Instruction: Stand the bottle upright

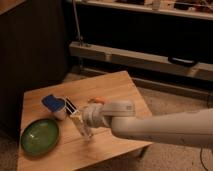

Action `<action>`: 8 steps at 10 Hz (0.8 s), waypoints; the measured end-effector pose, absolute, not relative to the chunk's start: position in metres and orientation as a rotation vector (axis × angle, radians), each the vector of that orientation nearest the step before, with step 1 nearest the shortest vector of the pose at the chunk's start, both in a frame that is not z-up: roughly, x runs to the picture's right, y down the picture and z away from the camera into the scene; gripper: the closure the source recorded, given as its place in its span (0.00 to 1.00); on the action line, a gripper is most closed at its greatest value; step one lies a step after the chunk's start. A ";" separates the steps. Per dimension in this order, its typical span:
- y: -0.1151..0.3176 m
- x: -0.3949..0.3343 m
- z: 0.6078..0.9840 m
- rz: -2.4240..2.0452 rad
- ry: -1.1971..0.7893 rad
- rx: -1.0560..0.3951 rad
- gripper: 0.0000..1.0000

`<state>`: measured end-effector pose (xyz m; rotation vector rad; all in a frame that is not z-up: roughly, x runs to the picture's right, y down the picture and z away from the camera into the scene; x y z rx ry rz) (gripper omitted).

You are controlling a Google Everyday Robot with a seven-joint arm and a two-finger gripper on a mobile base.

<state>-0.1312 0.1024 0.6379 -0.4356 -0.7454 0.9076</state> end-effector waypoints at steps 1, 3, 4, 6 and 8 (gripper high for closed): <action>0.102 -0.129 0.640 0.905 -0.762 -0.438 0.83; 0.099 -0.125 0.644 0.892 -0.787 -0.439 0.83; 0.099 -0.125 0.646 0.882 -0.798 -0.438 0.83; 0.098 -0.123 0.650 0.871 -0.812 -0.431 0.83; 0.099 -0.124 0.653 0.859 -0.822 -0.429 0.83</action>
